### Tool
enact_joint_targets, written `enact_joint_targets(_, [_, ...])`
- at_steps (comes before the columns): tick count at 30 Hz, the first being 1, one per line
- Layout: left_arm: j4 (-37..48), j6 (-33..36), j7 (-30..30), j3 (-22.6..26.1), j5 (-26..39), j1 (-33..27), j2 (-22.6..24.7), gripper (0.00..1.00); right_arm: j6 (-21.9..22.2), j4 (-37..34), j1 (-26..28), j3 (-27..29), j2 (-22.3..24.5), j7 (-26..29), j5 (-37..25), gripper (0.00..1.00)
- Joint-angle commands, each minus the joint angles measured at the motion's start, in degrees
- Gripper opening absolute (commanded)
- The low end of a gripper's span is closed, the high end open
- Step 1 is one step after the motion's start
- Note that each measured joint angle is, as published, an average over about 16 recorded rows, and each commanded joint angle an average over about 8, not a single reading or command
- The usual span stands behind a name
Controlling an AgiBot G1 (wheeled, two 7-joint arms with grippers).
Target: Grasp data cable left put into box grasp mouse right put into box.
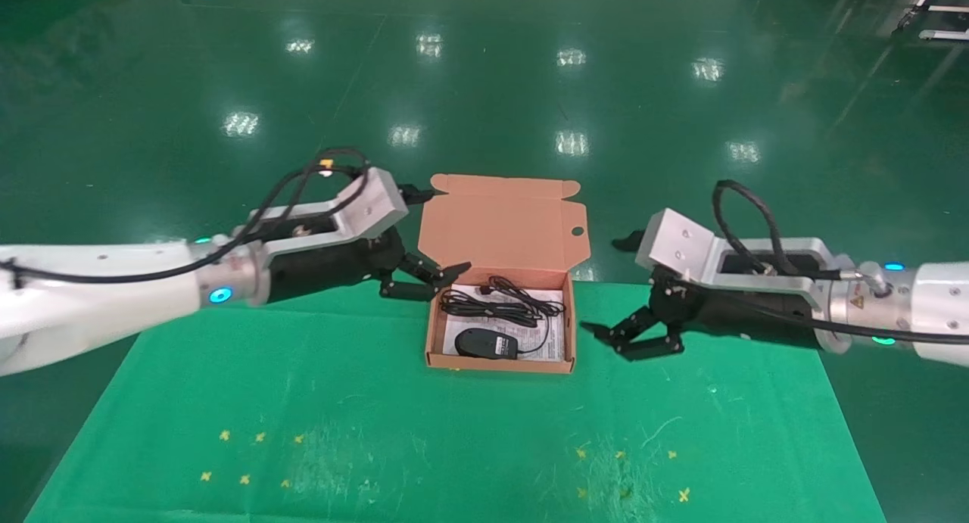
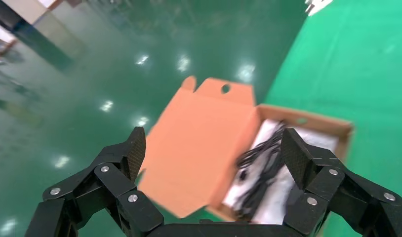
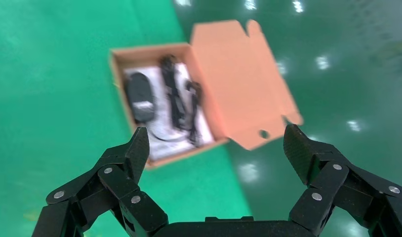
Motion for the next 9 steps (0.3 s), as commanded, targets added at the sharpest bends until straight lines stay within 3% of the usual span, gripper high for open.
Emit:
enact_joint_targets(1, [-1.06,1.68,-0.66,-1.1,-1.36,0.94,-1.13,1.0,-1.47,0.05,-1.11,1.5,0.24,-0.43,1.72,1.0])
enact_joint_targets(9, [-5.11,8.12,-3.19,-5.33,-6.61,4.57,-5.47,1.0,-7.12,0.22,-5.39,7.28,1.15,-2.08,8.34,1.0])
